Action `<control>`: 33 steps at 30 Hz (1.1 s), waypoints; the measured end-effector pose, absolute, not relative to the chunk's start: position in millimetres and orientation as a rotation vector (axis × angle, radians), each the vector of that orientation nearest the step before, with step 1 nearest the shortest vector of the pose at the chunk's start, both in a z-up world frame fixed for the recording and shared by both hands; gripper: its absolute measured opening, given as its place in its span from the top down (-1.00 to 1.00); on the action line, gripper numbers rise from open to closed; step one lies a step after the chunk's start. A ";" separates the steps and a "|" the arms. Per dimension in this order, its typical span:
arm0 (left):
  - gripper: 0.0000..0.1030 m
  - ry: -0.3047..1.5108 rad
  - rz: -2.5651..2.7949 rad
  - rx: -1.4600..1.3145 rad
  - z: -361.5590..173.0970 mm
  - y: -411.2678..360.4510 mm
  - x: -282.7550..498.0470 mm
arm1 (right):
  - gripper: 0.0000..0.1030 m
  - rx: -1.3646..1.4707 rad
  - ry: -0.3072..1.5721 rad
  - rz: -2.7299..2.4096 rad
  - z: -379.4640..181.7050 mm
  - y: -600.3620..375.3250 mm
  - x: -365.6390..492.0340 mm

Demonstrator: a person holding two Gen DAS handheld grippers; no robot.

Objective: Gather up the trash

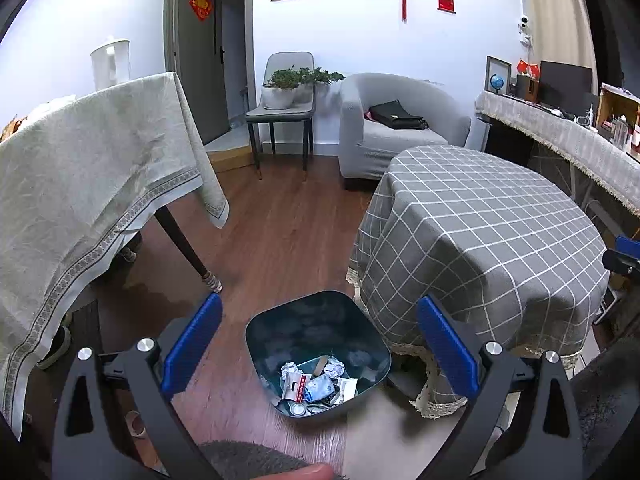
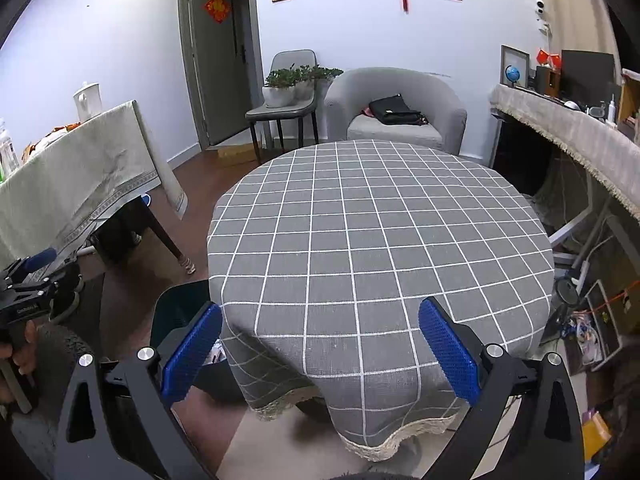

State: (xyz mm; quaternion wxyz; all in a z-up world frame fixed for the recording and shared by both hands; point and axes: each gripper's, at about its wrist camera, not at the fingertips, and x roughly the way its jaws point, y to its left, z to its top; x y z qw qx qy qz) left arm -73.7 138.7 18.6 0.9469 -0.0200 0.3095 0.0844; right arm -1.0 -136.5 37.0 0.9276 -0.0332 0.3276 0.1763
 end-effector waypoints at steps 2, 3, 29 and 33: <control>-0.93 0.647 0.176 -0.038 14.6 138.6 -71.0 | -0.93 -0.058 0.659 0.374 38.4 -138.0 -2.9; -0.93 0.646 0.177 -0.040 14.9 138.5 -70.9 | -0.93 -0.052 0.653 0.381 39.1 -138.2 -3.5; -0.93 0.636 0.182 -0.086 11.9 145.4 -74.1 | -0.93 -0.077 0.651 0.394 35.6 -126.0 -9.3; -0.93 0.636 0.181 -0.086 11.5 145.4 -73.7 | -0.93 -0.076 0.653 0.392 35.1 -126.3 -8.9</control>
